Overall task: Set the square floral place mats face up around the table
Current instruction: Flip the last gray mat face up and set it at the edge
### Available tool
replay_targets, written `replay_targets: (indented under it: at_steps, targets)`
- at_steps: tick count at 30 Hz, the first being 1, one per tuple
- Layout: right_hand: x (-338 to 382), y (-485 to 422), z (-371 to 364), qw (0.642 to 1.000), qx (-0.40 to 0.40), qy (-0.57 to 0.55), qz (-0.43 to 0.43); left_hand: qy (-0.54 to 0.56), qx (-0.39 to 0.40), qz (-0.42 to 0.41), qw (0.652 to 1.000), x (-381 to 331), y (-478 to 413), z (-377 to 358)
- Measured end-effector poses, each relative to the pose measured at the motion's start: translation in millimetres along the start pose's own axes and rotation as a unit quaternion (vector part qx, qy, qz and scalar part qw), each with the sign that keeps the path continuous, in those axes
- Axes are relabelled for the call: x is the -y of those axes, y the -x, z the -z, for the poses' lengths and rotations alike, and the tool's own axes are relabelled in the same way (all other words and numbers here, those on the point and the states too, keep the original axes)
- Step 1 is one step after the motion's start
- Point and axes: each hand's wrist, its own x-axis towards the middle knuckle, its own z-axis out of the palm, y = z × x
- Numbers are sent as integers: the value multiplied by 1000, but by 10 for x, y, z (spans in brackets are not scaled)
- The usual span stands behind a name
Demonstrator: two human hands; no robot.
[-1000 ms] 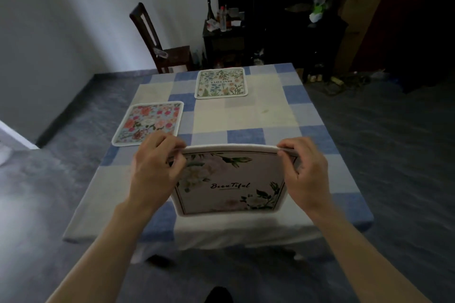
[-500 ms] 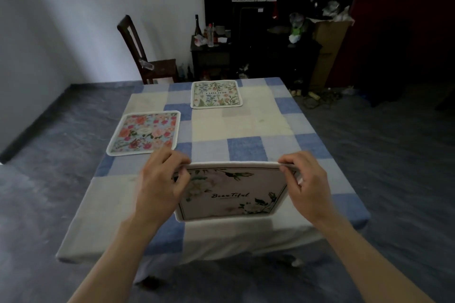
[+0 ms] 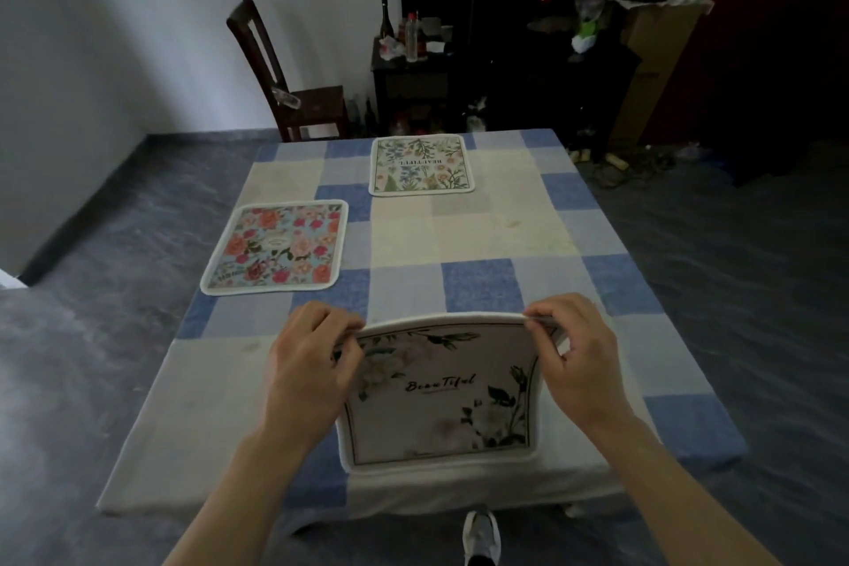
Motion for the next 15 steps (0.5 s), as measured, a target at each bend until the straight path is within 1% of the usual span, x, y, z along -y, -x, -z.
replay_targets:
  at_steps: [6,15]
  targets:
    - [-524,-360,-227,999,23,14,-24,-36,58,11,998,131,-524,-443]
    - [-1056,-897,-558,994,89,43,-43,-38,92,26,995,406,-1115,-882]
